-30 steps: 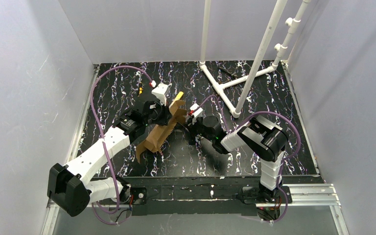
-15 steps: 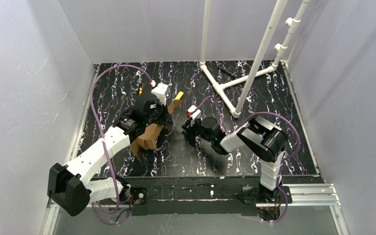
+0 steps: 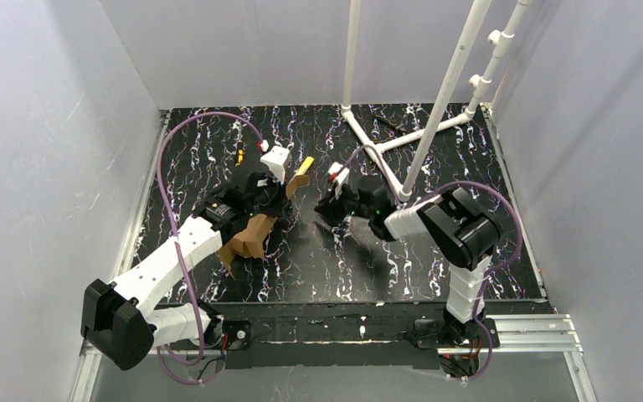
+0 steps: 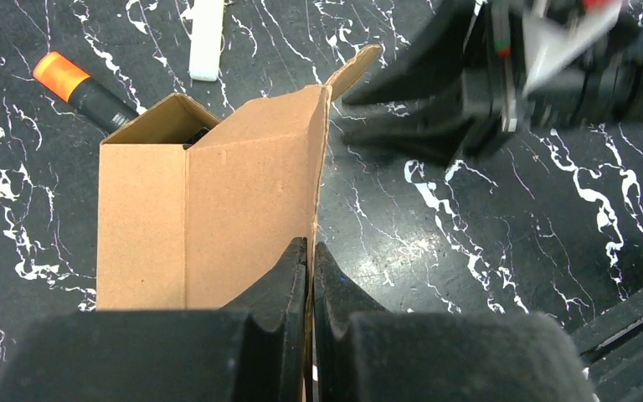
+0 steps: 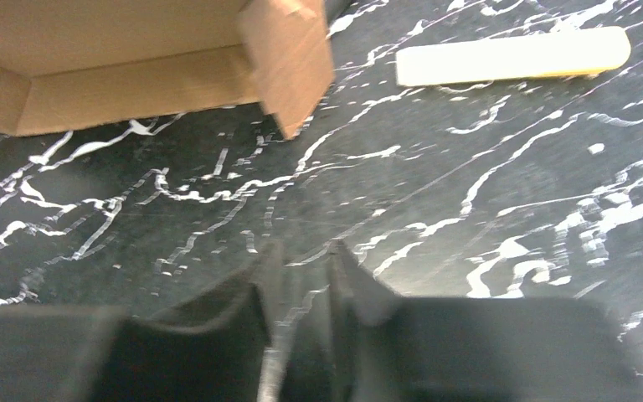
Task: Fold the paper box
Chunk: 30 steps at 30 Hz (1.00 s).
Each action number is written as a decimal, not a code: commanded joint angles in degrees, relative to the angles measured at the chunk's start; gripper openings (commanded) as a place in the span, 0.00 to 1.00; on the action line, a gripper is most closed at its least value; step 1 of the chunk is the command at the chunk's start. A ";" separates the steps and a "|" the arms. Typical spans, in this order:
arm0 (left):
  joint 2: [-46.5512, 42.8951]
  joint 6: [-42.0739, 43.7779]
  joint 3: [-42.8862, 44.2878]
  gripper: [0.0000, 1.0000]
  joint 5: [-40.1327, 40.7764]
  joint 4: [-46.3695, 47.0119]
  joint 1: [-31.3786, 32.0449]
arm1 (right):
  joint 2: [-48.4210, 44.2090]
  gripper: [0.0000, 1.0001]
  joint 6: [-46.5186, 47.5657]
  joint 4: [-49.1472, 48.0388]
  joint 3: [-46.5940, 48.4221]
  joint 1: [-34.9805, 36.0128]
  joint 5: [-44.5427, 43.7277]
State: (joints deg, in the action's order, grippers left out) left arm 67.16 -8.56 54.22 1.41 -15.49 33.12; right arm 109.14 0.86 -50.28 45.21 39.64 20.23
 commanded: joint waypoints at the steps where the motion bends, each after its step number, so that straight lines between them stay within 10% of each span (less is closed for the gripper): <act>1: -2.77 1.34 -0.41 0.00 -1.40 -1.00 0.02 | -0.06 0.47 4.71 9.02 7.72 -5.39 15.68; 30: -3.95 5.93 0.48 0.00 -8.07 -3.19 0.01 | 22.88 0.76 0.61 13.31 38.42 -5.90 36.85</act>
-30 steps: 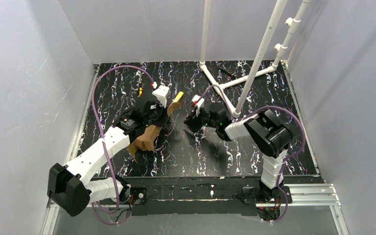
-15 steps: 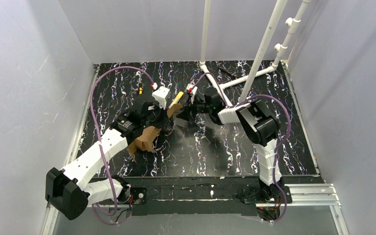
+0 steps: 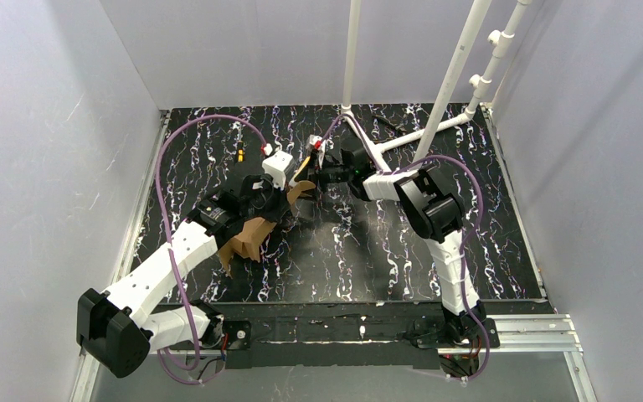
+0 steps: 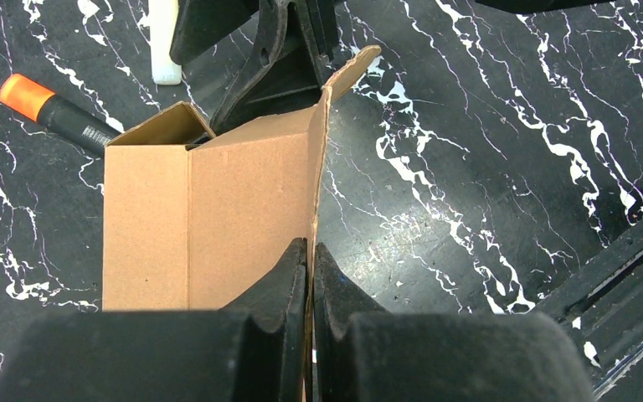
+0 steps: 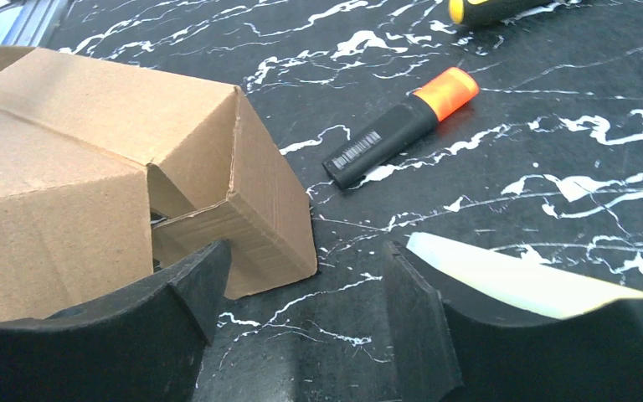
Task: Fold the paper box
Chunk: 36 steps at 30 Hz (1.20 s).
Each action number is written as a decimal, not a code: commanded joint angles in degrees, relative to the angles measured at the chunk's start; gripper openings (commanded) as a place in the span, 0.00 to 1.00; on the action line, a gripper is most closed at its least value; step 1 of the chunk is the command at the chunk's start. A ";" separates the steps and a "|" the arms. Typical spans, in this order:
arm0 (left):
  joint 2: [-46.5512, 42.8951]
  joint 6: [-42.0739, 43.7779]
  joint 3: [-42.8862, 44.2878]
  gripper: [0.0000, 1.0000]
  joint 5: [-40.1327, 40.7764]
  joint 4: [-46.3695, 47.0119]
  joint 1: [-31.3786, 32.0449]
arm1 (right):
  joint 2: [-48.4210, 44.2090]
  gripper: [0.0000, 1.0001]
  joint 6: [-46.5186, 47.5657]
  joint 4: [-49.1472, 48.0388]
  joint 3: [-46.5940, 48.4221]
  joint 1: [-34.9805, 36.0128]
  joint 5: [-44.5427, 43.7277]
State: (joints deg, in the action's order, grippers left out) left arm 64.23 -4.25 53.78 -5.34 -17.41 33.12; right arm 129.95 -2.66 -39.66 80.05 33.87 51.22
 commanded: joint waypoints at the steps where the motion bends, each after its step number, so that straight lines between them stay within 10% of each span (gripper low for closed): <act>1: -1.00 1.79 1.01 0.00 -1.40 -1.35 0.01 | 2.34 0.76 5.28 3.85 4.40 -0.12 6.62; 16: -1.30 3.99 2.34 0.00 -8.18 -1.67 -0.07 | -1.61 0.81 17.27 12.00 2.07 -0.16 12.58; 36: 1.55 0.61 1.59 0.00 -12.59 3.42 -0.23 | -7.34 0.68 -4.29 -26.75 -18.70 0.30 -5.30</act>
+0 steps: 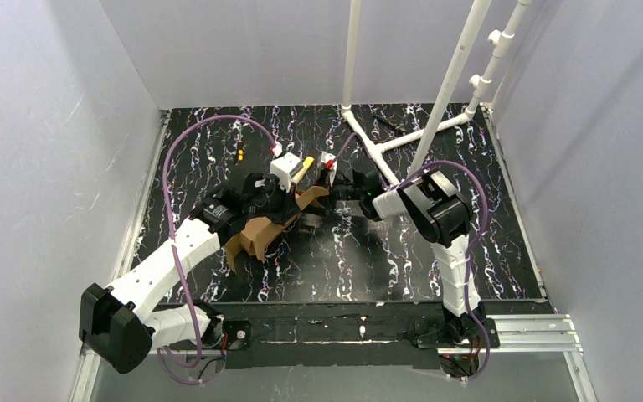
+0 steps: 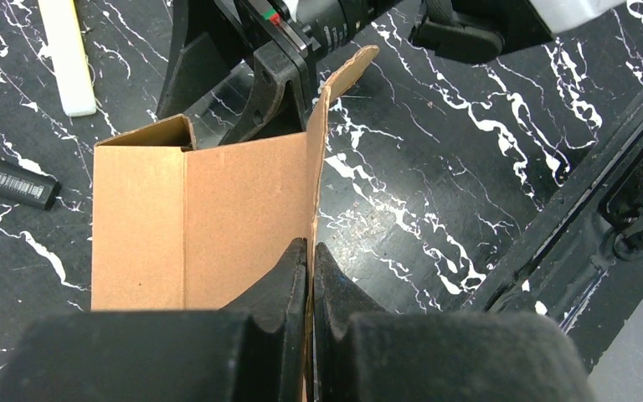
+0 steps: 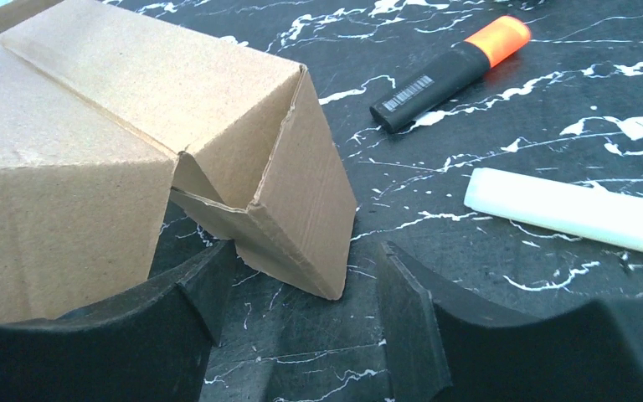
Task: Fold the paper box
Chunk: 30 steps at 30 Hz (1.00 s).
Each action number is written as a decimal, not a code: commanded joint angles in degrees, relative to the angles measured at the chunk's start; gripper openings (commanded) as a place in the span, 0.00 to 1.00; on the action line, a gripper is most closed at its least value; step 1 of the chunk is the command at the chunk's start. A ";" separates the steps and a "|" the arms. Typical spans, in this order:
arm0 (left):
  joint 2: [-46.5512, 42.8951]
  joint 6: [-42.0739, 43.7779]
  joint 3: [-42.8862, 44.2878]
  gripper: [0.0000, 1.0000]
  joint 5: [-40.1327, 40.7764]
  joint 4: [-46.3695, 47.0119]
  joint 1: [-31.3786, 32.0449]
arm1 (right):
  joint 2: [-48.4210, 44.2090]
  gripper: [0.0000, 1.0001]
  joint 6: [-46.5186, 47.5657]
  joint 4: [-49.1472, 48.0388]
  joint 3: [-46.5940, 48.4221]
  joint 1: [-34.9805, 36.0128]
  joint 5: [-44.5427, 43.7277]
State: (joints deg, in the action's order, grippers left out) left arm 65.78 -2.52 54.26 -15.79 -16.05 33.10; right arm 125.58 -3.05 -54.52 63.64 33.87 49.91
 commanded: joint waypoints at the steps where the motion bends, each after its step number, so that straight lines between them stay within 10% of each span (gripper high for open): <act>1: 0.25 -1.28 1.18 0.00 -2.33 2.15 -0.27 | -3.05 0.67 -4.05 -13.08 -2.99 0.32 -4.29; 30: 5.10 -9.53 0.76 0.00 -18.86 8.27 -7.27 | -2.10 0.41 -7.25 -23.53 -7.72 1.40 -5.98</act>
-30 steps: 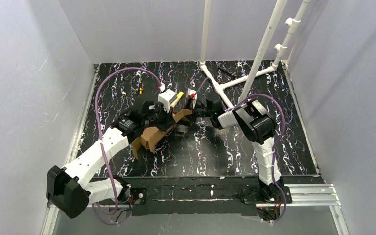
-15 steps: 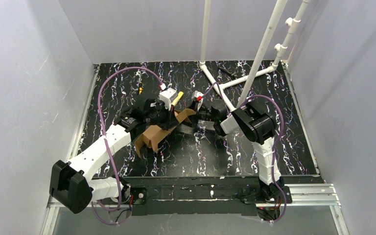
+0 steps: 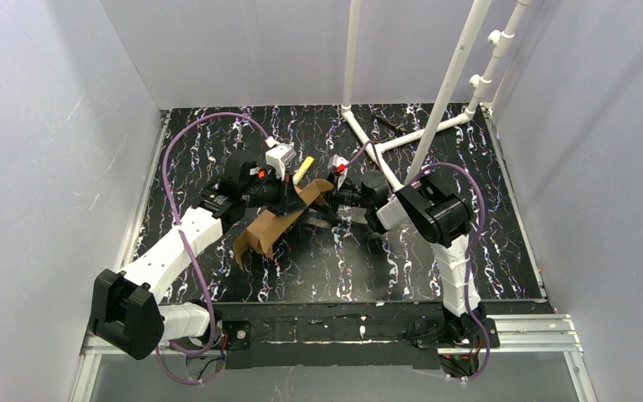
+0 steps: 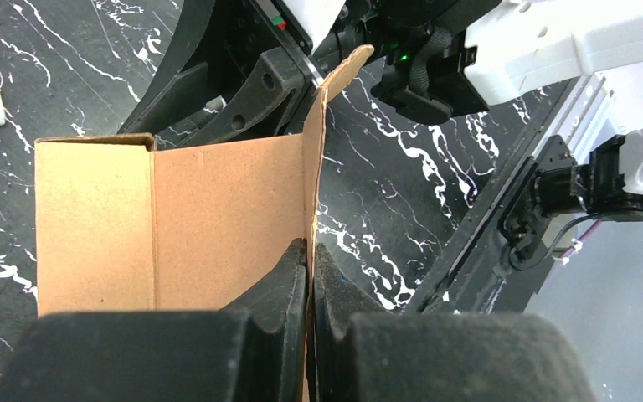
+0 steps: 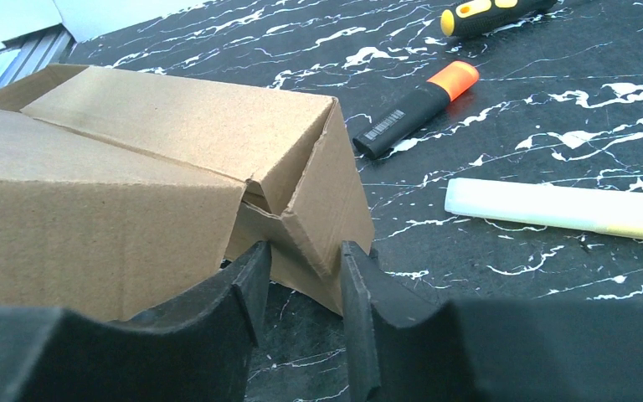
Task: Fold the paper box
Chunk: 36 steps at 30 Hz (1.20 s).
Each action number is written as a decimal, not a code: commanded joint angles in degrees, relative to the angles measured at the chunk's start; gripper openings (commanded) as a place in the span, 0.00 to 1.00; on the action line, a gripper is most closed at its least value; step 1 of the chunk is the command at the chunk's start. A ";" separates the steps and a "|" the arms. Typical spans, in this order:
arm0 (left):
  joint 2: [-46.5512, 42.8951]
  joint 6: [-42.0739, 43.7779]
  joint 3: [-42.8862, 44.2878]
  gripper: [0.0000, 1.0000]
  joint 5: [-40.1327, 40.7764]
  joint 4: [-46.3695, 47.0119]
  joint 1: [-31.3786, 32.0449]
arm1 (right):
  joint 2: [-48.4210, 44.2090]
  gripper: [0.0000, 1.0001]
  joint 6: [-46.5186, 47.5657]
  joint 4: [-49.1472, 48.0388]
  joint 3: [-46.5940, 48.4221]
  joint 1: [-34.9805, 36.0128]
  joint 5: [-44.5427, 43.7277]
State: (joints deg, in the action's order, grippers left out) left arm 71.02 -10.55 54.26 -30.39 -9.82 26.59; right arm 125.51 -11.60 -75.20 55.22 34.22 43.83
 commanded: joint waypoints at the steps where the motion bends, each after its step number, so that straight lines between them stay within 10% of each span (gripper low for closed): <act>1: -0.13 -1.69 0.77 0.00 -4.36 2.13 -0.95 | -1.91 0.39 1.31 -2.80 0.71 1.25 0.07; 11: -0.64 -4.29 0.23 0.00 -4.12 2.97 -2.30 | -3.69 0.13 2.14 0.29 -0.39 1.43 -5.59; 25: 0.20 -10.51 -1.51 0.00 -6.88 8.41 -2.85 | -4.67 0.47 3.10 4.67 -0.13 1.47 -10.92; 32: 0.77 -12.88 -1.36 0.00 -8.61 9.47 -3.27 | -4.91 0.44 3.23 3.95 -0.47 0.65 -10.36; 36: 0.80 -14.46 -1.14 0.00 -8.45 9.48 -3.59 | -5.83 0.26 2.14 2.31 -1.19 0.08 -8.36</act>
State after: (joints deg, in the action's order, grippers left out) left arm 72.34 -23.00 52.97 -36.60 -1.48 23.42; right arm 123.00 -9.08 -69.17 54.57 35.14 34.30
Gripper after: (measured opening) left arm 0.014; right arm 0.342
